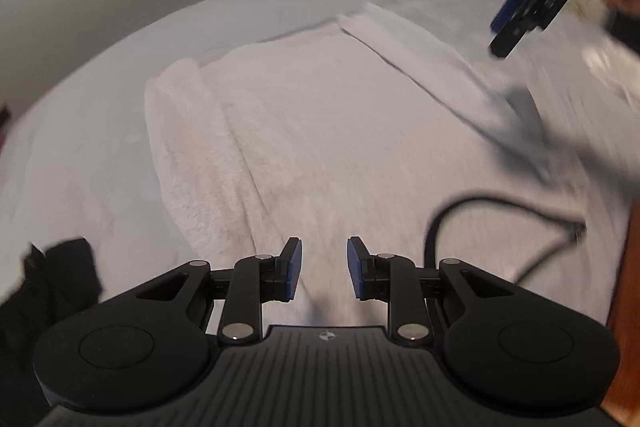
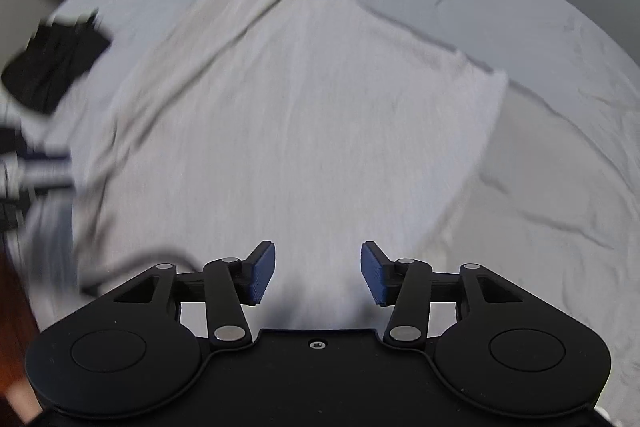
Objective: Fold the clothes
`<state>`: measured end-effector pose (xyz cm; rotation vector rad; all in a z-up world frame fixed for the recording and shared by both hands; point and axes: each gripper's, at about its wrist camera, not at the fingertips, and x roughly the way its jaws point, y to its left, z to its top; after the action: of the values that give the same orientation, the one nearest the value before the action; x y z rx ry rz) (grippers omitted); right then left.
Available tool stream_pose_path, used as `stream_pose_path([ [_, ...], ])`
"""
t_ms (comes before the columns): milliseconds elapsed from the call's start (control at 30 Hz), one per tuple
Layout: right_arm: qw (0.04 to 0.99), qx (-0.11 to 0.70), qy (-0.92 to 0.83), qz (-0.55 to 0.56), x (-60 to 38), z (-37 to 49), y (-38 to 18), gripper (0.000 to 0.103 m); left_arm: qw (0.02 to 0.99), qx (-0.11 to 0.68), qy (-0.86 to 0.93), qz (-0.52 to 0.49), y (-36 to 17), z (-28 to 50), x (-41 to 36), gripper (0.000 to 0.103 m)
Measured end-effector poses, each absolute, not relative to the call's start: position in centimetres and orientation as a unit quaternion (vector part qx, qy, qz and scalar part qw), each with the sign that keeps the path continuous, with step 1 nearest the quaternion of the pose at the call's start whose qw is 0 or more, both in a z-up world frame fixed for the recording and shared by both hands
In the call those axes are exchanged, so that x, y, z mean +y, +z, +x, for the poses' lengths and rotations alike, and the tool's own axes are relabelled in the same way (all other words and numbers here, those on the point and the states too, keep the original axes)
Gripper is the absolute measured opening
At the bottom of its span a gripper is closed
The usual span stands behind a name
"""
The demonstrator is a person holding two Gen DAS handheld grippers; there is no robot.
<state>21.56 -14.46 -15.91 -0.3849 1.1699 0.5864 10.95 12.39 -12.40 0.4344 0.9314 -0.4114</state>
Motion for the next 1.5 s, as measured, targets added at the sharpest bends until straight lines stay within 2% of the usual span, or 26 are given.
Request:
stream_pose_path([
  [167, 0.765, 0.541, 0.29, -0.194, -15.9, 15.6, -18.8, 0.04, 0.832, 0.466, -0.187, 0.234, -13.8, 8.5, 10.9, 0.024],
  [300, 0.778, 0.537, 0.264, -0.191, -16.3, 13.4, -22.3, 0.014, 0.817, 0.481, -0.171, 0.269, -16.1, 7.4, 9.4, 0.022],
  [533, 0.772, 0.559, 0.265, -0.143, -16.0, 13.1, -27.0, 0.012, 0.798, 0.526, -0.172, 0.239, -20.2, 7.6, 9.0, 0.022],
  [667, 0.769, 0.561, 0.261, -0.161, -14.9, 12.7, -28.5, 0.012, 0.816, 0.524, -0.134, 0.202, -20.0, 7.5, 9.3, 0.022],
  [767, 0.768, 0.559, 0.263, -0.17, -14.6, 12.6, -27.9, 0.013, 0.831, 0.497, -0.096, 0.231, -19.3, 6.0, 8.2, 0.024],
  [800, 0.767, 0.559, 0.265, -0.173, -14.5, 12.5, -27.6, 0.015, 0.833, 0.489, -0.091, 0.242, -19.1, 5.6, 7.8, 0.026],
  [867, 0.761, 0.556, 0.279, -0.184, -14.4, 12.2, -26.7, 0.033, 0.834, 0.469, -0.085, 0.278, -18.6, 4.1, 6.6, 0.034],
  [900, 0.76, 0.553, 0.283, -0.191, -14.2, 11.9, -26.3, 0.045, 0.834, 0.464, -0.082, 0.287, -18.4, 3.7, 6.3, 0.04],
  [933, 0.76, 0.548, 0.287, -0.199, -14.1, 11.5, -25.9, 0.049, 0.834, 0.455, -0.075, 0.303, -18.0, 2.9, 5.7, 0.042],
  [1167, 0.738, 0.519, 0.34, -0.264, -12.6, 8.0, -25.2, 0.052, 0.813, 0.423, -0.122, 0.381, -17.7, 0.9, 4.5, 0.048],
  [1233, 0.729, 0.514, 0.35, -0.287, -12.2, 6.9, -25.4, 0.057, 0.801, 0.418, -0.135, 0.406, -18.2, 0.2, 4.4, 0.048],
  [1467, 0.712, 0.496, 0.345, -0.357, -11.9, 4.3, -27.2, 0.062, 0.77, 0.41, -0.134, 0.47, -20.7, -0.9, 3.7, 0.048],
  [1500, 0.71, 0.494, 0.347, -0.361, -12.1, 4.1, -27.5, 0.066, 0.766, 0.409, -0.132, 0.478, -20.9, -1.0, 3.7, 0.048],
])
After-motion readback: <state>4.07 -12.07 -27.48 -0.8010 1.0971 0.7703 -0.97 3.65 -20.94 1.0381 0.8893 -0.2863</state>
